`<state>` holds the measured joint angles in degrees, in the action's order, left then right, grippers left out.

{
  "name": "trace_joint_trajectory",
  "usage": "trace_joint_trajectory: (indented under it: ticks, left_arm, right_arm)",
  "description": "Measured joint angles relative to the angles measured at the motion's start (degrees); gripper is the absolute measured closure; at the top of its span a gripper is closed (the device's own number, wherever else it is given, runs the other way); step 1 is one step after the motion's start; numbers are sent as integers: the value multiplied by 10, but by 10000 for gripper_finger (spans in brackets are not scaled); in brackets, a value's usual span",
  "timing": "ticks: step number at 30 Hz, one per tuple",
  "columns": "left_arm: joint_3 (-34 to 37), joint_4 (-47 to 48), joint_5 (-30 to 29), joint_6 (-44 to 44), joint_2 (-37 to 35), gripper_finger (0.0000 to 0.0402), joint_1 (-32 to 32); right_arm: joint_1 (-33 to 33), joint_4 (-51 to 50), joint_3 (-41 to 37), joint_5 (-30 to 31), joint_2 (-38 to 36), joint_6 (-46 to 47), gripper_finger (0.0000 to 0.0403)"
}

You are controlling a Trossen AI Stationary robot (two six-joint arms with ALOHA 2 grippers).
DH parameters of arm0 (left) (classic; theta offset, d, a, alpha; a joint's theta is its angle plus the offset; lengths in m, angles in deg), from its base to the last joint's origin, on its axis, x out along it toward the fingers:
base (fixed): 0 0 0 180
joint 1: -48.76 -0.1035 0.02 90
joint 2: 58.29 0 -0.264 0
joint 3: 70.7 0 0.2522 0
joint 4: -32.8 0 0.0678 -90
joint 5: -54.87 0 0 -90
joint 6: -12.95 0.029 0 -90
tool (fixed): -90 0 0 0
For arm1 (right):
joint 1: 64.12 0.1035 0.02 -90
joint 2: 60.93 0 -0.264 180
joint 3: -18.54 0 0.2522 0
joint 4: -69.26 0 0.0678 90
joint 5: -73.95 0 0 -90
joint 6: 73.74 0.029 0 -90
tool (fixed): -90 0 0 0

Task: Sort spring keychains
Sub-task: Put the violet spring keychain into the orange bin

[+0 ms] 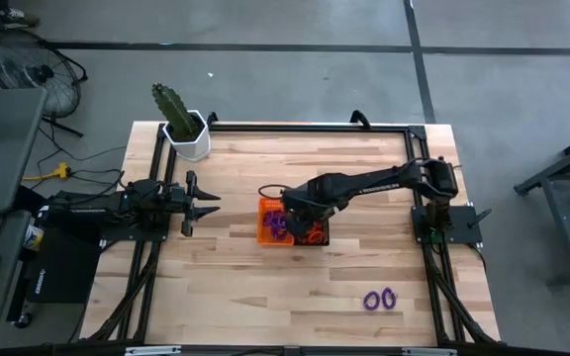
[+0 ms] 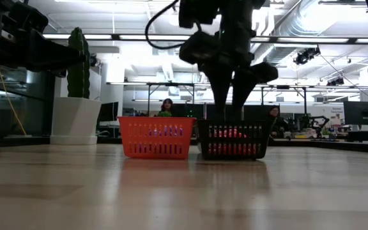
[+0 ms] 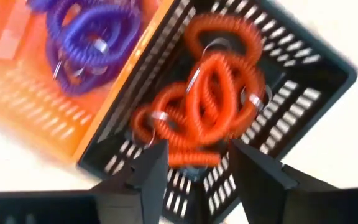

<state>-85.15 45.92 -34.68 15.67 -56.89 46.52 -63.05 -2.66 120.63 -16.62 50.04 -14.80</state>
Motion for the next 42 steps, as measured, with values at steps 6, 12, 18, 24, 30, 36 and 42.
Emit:
trace_joint_trajectory:
  ticks: [6, 12, 18, 24, 30, 36, 42]
  left_arm:
    - [0, 0, 0, 0, 0, 279, 0]
    - [0, 0, 0, 0, 0, 279, 0]
    - [0, 0, 0, 0, 0, 279, 0]
    - [0, 0, 0, 0, 0, 279, 0]
    - [0, 0, 0, 0, 0, 279, 0]
    - [0, 0, 0, 0, 0, 279, 0]
    - [0, 0, 0, 0, 0, 279, 0]
  right_arm:
    - [36, -45, 0, 2, -10, 4, 224]
    - [92, -90, -25, 1, -39, 51, 226]
    - [164, -19, -140, -29, -104, 134, 225]
    - [237, 100, -235, -60, -148, 224, 233]
    - [298, 139, -266, -74, -150, 234, 236]
    - [337, 138, -274, -99, -150, 171, 236]
    - [377, 133, -274, -91, -150, 43, 236]
